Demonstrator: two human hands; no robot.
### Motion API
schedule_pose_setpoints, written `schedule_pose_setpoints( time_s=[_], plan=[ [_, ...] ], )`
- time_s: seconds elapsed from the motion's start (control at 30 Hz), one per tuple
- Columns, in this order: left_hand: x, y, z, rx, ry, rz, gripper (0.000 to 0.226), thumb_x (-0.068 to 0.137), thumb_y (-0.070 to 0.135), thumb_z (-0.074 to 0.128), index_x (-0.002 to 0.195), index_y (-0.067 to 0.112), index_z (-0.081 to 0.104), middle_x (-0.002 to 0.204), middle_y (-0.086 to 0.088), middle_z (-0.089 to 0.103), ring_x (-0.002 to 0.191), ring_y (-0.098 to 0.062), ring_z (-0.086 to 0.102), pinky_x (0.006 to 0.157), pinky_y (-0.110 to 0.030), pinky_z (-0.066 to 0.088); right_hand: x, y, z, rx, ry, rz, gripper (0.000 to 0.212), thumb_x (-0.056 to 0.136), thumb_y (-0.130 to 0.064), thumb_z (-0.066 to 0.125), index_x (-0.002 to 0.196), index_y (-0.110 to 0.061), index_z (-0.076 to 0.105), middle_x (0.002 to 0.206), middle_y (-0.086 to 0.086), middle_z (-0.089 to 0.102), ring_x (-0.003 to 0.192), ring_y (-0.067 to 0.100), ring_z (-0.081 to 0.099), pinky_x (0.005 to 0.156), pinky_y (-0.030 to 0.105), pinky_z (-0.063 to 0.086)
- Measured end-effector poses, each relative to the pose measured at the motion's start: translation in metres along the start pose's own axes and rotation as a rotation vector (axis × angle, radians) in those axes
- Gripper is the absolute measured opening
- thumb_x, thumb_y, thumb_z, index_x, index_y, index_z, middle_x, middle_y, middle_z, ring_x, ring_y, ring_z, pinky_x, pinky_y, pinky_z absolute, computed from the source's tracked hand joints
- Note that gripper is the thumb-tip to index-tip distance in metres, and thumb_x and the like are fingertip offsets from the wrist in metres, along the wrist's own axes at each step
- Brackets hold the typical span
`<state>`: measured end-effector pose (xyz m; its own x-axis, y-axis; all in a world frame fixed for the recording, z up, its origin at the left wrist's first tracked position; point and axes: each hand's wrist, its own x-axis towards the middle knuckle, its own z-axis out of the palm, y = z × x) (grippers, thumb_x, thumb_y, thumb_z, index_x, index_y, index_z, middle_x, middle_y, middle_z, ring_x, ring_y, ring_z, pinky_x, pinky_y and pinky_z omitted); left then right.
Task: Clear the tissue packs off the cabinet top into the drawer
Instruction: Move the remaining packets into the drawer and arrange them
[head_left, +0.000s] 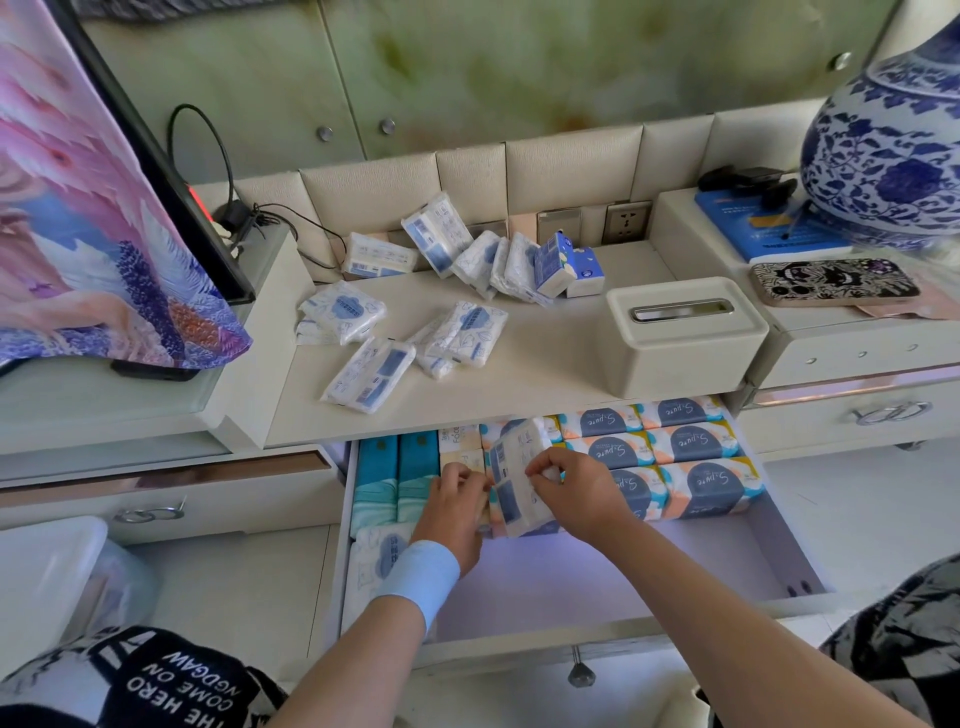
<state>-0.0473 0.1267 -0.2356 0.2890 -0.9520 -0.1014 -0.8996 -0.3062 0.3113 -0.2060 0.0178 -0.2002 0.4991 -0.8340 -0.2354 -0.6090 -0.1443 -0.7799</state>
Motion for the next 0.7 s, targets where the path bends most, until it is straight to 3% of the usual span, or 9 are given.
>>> schedule_pose_setpoints(
  time_s=[0.1, 0.2, 0.4, 0.47, 0.53, 0.7],
  plan=[
    [0.001, -0.002, -0.003, -0.14, -0.02, -0.088, 0.06, 0.074, -0.002, 0.066, 0.126, 0.021, 0.047, 0.127, -0.003, 0.033, 0.116, -0.023, 0.041, 0.098, -0.029, 0.042, 0.002, 0.0, -0.001, 0.008, -0.013, 0.015, 0.006, 0.095, -0.029, 0.06, 0.094, -0.034, 0.065, 0.113, -0.007, 0.058, 0.104, 0.018, 0.057, 0.063, 0.028, 0.06],
    [0.003, -0.004, -0.008, -0.154, -0.075, -0.109, 0.061, 0.074, -0.003, 0.065, 0.125, 0.021, 0.043, 0.123, -0.006, 0.038, 0.114, -0.024, 0.043, 0.095, -0.031, 0.042, 0.001, -0.002, 0.0, 0.006, -0.015, 0.025, 0.007, 0.095, -0.03, 0.06, 0.092, -0.035, 0.063, 0.114, -0.006, 0.059, 0.104, 0.019, 0.059, 0.055, 0.023, 0.055],
    [0.002, -0.015, -0.007, -0.003, -0.072, 0.157, 0.06, 0.06, -0.023, 0.051, 0.109, 0.013, 0.054, 0.118, -0.003, 0.039, 0.107, -0.019, 0.042, 0.089, -0.027, 0.043, 0.002, 0.0, 0.001, -0.003, -0.008, -0.002, 0.01, 0.094, -0.03, 0.061, 0.087, -0.038, 0.062, 0.109, -0.007, 0.061, 0.096, 0.016, 0.059, 0.06, 0.025, 0.056],
    [0.007, -0.021, -0.004, 0.101, -0.014, 0.192, 0.05, 0.054, -0.018, 0.066, 0.092, 0.014, 0.059, 0.107, -0.004, 0.047, 0.097, -0.023, 0.05, 0.077, -0.029, 0.046, 0.002, 0.0, 0.0, 0.003, -0.004, -0.002, 0.009, 0.094, -0.03, 0.061, 0.089, -0.037, 0.063, 0.107, -0.008, 0.06, 0.096, 0.015, 0.059, 0.066, 0.029, 0.06],
    [0.012, -0.021, -0.007, 0.22, 0.0, 0.174, 0.043, 0.047, 0.001, 0.079, 0.08, 0.019, 0.059, 0.098, -0.002, 0.051, 0.09, -0.026, 0.054, 0.069, -0.032, 0.044, 0.002, 0.002, 0.0, -0.009, 0.0, 0.0, 0.007, 0.094, -0.031, 0.061, 0.091, -0.036, 0.064, 0.107, -0.009, 0.058, 0.098, 0.015, 0.059, 0.068, 0.032, 0.061],
    [0.022, -0.009, -0.014, 0.366, -0.005, 0.078, 0.031, 0.073, 0.023, 0.071, 0.1, 0.02, 0.056, 0.114, -0.002, 0.045, 0.11, -0.026, 0.043, 0.084, -0.035, 0.036, 0.002, -0.002, -0.002, -0.01, -0.005, 0.001, 0.008, 0.095, -0.03, 0.06, 0.092, -0.037, 0.063, 0.111, -0.008, 0.06, 0.099, 0.015, 0.06, 0.067, 0.03, 0.061]
  ],
)
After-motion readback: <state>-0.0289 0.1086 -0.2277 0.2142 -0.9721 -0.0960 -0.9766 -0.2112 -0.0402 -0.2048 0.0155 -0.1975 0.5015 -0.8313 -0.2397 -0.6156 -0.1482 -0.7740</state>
